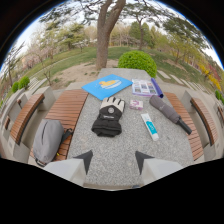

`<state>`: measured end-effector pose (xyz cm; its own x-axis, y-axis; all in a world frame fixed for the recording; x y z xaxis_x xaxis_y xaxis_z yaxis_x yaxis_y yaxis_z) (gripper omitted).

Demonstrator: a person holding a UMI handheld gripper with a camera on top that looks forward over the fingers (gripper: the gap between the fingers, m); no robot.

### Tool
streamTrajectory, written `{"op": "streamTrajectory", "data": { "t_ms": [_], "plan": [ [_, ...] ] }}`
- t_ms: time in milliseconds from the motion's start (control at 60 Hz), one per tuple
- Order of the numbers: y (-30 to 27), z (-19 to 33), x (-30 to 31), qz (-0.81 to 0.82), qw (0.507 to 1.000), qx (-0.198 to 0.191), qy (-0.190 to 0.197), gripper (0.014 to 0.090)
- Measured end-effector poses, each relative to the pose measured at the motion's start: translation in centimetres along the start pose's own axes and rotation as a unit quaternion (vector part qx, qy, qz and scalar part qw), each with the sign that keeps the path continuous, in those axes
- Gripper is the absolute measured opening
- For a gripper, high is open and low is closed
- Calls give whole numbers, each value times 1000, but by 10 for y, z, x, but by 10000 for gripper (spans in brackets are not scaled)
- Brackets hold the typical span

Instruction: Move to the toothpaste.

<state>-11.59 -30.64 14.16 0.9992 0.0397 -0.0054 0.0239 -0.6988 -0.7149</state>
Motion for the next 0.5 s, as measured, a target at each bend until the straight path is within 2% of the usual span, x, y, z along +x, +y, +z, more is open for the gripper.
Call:
{"op": "streamTrajectory", "data": {
  "t_ms": [283, 500],
  "plan": [
    [27, 0, 41, -5, 1000, -4, 5, 846],
    [36, 13, 106, -1, 1000, -16, 17, 845]
  ]
}}
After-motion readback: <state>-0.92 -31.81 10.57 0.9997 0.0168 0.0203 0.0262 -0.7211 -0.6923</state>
